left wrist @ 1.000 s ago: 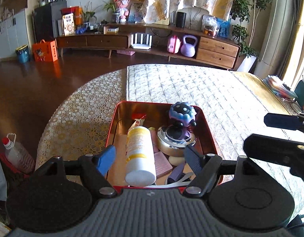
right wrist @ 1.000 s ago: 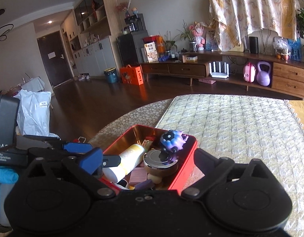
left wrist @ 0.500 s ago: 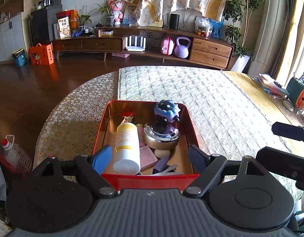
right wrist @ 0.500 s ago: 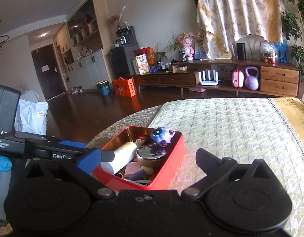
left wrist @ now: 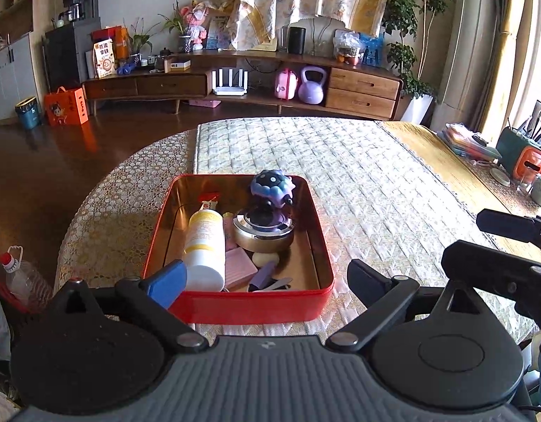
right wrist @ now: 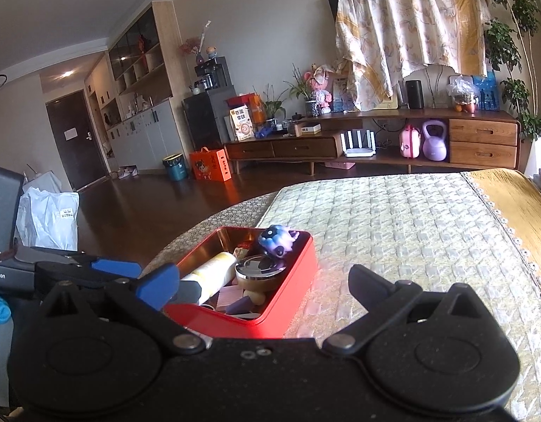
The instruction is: Organize rigid objects
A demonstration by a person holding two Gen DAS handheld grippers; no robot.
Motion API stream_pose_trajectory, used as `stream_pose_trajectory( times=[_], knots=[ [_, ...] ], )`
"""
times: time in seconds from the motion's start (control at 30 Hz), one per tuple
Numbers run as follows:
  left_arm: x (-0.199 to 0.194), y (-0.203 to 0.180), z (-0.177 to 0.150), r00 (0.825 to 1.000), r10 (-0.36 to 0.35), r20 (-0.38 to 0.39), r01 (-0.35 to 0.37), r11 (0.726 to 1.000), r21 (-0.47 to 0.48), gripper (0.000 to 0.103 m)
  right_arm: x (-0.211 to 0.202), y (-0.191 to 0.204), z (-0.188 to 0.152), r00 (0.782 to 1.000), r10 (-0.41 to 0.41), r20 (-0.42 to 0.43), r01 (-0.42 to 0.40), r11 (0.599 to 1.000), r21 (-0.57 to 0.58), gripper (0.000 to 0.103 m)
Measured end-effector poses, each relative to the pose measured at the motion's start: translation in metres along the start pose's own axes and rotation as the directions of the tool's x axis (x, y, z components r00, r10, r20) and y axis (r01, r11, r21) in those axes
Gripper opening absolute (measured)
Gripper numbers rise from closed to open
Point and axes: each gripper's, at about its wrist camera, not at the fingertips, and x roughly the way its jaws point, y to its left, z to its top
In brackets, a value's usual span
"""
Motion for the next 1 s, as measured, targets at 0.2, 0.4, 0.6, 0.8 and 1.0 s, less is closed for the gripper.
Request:
stream_pose_trajectory(
  times=[0.2, 0.4, 0.6, 0.8, 1.0],
  knots=[
    [-0.006, -0.004, -0.005, 1.0, 0.024, 0.011, -0.024, 1.0, 0.004, 0.098, -0.004, -0.001, -0.003, 1.0, 0.002, -0.001, -0.002, 1.0, 0.011, 0.103],
    [-0.011, -0.008, -0.009, 0.999, 0.044, 0.031, -0.045, 0.999, 0.02, 0.098, -0.007, -0.001, -0.005, 1.0, -0.002, 0.001, 0.002, 1.0, 0.019, 0.103],
    [-0.014, -0.01, -0.01, 0.997, 0.055, 0.045, -0.056, 0.998, 0.021, 0.103, -0.009, -0.003, -0.005, 1.0, 0.001, 0.007, -0.001, 1.0, 0.021, 0.103],
    [-0.014, -0.012, -0.011, 0.997, 0.065, 0.052, -0.066, 0.997, 0.027, 0.103, -0.01, -0.002, -0.006, 1.0, -0.001, 0.008, 0.001, 1.0, 0.024, 0.103],
    [-0.015, -0.014, -0.012, 0.996, 0.068, 0.057, -0.07, 0.997, 0.035, 0.103, -0.012, -0.005, -0.003, 1.0, -0.007, 0.01, 0.007, 1.0, 0.03, 0.103]
  ],
)
